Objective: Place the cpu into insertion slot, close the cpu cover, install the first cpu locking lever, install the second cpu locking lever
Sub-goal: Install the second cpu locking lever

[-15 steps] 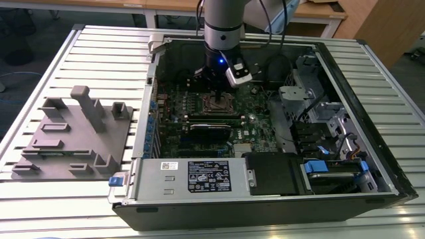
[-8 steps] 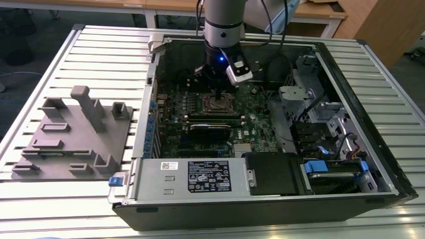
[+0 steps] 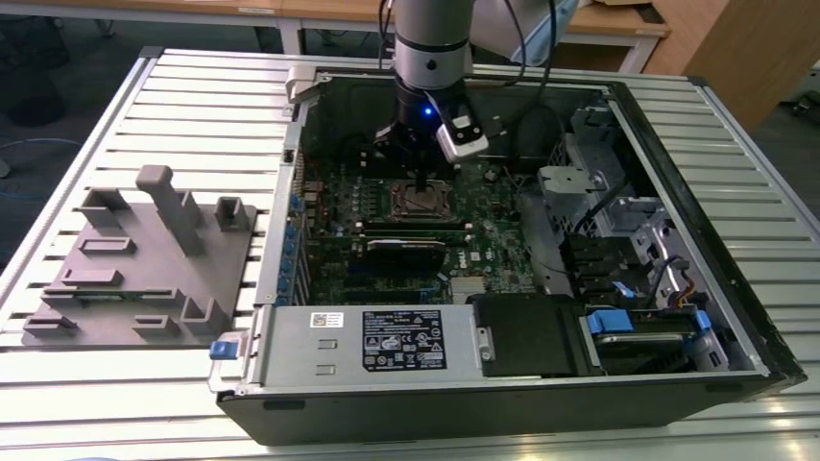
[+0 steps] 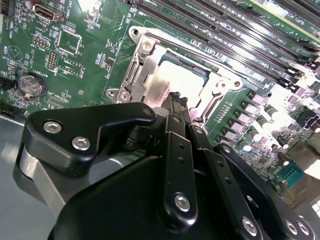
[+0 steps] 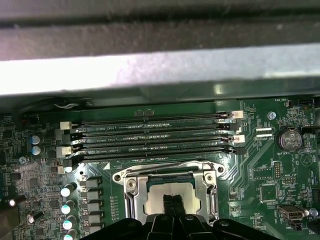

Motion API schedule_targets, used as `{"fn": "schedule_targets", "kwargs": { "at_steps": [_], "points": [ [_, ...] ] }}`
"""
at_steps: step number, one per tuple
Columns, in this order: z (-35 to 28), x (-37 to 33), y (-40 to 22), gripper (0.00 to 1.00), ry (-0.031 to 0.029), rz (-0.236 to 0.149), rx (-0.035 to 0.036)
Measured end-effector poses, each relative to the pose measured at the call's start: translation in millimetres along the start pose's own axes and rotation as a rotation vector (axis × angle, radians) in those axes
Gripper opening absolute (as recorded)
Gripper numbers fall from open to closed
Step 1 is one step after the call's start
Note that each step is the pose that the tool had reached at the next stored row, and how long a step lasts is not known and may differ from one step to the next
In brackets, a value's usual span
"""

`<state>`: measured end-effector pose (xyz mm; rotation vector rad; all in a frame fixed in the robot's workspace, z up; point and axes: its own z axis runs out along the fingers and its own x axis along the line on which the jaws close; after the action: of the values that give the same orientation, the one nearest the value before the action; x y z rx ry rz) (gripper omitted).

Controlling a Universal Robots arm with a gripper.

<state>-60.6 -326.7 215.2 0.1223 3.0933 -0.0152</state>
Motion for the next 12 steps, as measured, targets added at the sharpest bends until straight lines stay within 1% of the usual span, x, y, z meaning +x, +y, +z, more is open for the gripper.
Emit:
{"fn": "schedule_targets", "kwargs": {
  "at_steps": [4,12],
  "points": [
    [-2.8,-0.2,0.1,0.1,-0.0003,0.0,-0.0005],
    [-3.3,-0.2,0.1,0.1,-0.0004,0.0,-0.0006]
  ]
}}
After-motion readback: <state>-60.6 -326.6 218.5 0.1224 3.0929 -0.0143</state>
